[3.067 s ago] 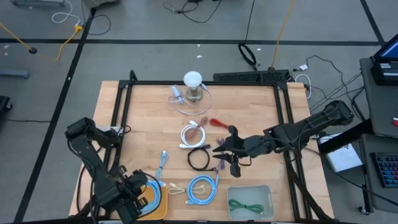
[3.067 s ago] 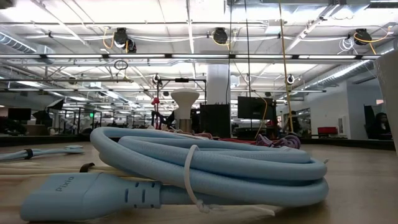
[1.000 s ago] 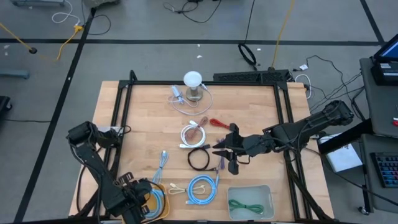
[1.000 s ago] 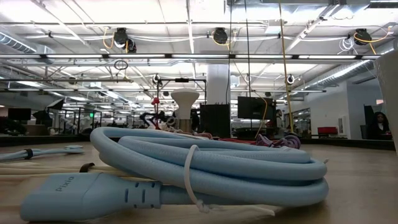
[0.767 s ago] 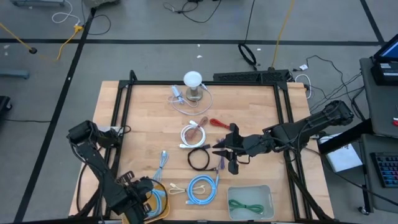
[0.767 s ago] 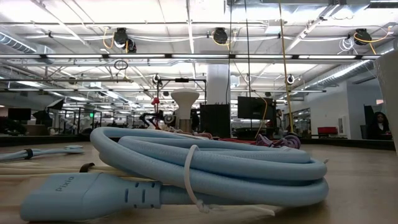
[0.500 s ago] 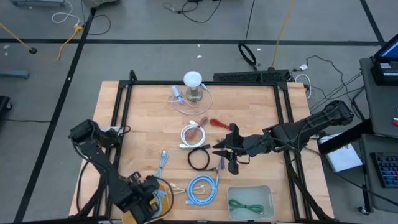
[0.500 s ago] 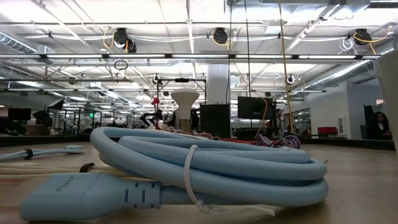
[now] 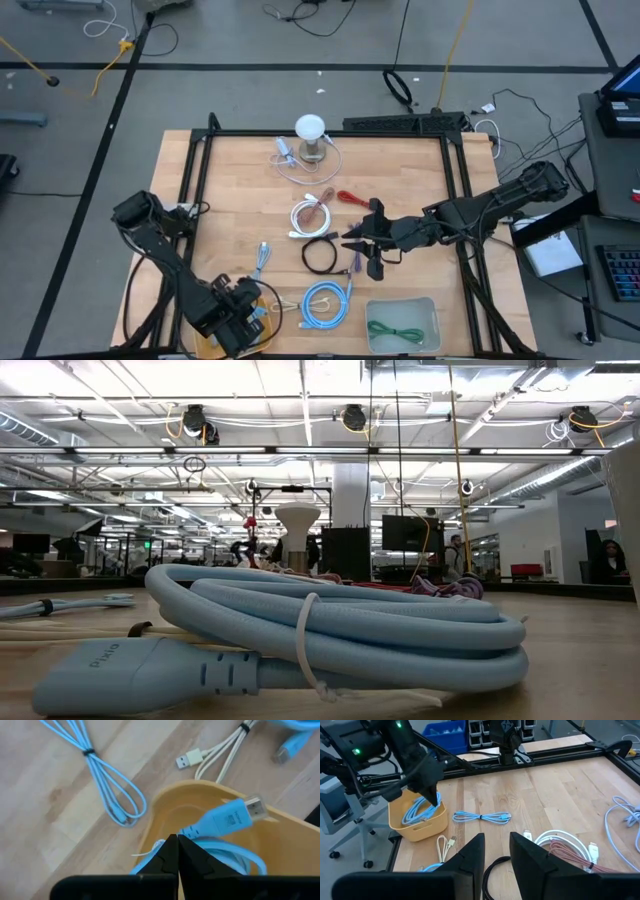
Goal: Pick & Place USB Port
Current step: Put the left blue HDMI cable into the orange bin, then put the blue charger cable into the gray bin
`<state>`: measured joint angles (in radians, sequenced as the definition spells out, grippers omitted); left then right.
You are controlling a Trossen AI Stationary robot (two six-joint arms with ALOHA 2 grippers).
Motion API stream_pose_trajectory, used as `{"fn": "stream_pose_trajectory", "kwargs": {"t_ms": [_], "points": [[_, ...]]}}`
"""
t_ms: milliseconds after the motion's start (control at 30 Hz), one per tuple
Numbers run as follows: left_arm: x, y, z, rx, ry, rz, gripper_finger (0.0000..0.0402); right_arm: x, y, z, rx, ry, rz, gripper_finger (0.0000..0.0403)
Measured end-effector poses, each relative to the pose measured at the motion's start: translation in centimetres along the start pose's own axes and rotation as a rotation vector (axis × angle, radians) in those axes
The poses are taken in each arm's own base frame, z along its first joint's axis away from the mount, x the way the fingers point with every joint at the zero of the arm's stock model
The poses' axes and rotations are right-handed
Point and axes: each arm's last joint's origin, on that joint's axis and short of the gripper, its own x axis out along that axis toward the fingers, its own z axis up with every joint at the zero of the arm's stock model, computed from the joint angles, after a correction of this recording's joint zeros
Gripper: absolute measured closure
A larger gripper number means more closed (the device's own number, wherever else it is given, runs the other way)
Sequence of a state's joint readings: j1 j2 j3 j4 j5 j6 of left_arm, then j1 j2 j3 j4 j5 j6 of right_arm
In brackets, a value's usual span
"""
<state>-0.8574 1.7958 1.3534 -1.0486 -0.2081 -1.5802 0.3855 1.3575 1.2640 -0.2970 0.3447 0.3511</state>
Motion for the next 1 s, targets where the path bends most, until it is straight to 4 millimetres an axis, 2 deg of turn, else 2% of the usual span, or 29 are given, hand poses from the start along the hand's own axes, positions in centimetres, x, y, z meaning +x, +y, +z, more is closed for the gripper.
{"fn": "stream_pose_trajectory", "kwargs": {"t_ms": [267,700,833,1000], "points": [[2.8,0.6,-0.8,-0.048,0.030,-0.039,0.0401,0.0,0.0,0.0,0.000,0.000,0.001,0.0321],[2.9,0.5,-0.8,-0.043,0.045,-0.058,0.0401,0.0,0.0,0.0,-0.009,0.002,0.005,0.0321],[1.5,0.0,-0.6,-0.031,0.036,-0.047,0.0402,0.0,0.0,0.0,-0.016,0.002,0.005,0.0321],[-1.9,0.0,0.3,-0.014,-0.069,0.007,0.0401,0.0,0.0,0.0,-0.021,0.002,0.005,0.0321]]}}
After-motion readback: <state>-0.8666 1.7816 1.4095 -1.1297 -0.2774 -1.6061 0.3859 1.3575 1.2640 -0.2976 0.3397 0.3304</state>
